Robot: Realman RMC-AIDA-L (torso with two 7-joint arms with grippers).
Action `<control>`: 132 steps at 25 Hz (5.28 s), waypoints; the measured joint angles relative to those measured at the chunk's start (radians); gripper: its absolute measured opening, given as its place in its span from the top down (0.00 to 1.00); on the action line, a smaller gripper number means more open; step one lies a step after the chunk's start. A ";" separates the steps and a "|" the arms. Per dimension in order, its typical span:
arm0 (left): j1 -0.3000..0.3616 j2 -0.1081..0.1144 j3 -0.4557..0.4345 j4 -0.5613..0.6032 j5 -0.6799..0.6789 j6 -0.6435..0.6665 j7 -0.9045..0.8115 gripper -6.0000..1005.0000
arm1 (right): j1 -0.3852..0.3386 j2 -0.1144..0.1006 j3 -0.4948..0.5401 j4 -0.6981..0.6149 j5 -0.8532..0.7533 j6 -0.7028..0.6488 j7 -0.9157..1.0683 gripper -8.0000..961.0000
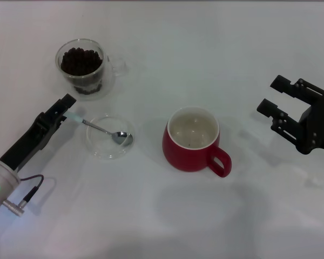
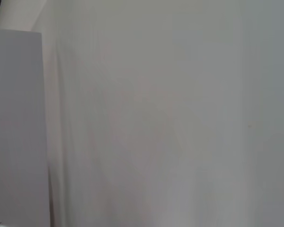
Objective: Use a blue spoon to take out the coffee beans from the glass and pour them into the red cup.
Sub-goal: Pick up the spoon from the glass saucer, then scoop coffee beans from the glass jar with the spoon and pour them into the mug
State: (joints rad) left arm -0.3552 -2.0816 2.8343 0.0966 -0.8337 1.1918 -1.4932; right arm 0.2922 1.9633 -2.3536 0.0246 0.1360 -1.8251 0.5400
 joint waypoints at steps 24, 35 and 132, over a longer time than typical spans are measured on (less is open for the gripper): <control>0.002 0.008 -0.003 -0.059 -0.044 0.070 0.042 0.87 | -0.002 0.018 0.001 0.001 -0.002 0.005 -0.004 0.43; -0.070 0.034 0.003 -0.313 -0.089 0.375 0.011 0.87 | 0.010 0.024 0.000 0.000 -0.003 0.007 -0.009 0.43; -0.290 0.103 0.010 -0.376 0.031 0.088 -0.489 0.87 | 0.028 0.009 0.014 0.051 0.120 -0.010 -0.009 0.43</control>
State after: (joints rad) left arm -0.6451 -1.9781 2.8439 -0.2793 -0.8026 1.2803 -1.9821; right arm 0.3200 1.9727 -2.3396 0.0752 0.2561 -1.8354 0.5306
